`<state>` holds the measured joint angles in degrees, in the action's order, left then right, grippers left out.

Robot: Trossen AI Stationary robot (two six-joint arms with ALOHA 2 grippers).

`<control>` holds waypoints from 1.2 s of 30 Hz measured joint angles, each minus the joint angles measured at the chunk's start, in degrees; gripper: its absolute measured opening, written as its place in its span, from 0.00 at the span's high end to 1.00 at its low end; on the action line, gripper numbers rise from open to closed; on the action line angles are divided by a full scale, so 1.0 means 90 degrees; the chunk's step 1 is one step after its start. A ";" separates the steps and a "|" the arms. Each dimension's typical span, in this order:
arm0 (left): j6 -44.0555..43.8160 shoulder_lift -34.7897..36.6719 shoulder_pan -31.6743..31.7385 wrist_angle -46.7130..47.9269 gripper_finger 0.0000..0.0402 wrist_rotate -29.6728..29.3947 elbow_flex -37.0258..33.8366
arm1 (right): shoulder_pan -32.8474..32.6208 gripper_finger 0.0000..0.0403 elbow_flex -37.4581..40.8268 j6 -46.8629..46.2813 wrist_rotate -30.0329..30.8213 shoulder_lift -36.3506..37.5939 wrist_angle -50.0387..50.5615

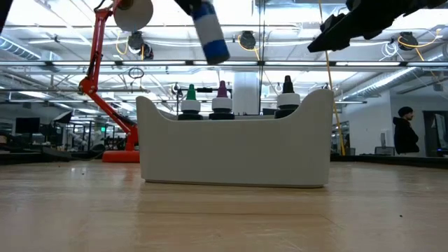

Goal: Pick & Place food coloring
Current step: Put the large blue food coloring bottle into the gray bin

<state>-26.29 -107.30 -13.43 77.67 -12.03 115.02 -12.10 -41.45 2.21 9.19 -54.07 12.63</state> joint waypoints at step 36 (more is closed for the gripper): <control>0.2215 -0.1546 0.0245 -0.1181 0.72 0.0391 -0.0005 | 0.0005 0.47 0.0000 -0.0369 0.0335 0.0265 0.0627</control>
<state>-6.35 -121.22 -11.22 67.04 -8.51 114.98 -12.05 -41.45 -1.10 12.21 -51.68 18.28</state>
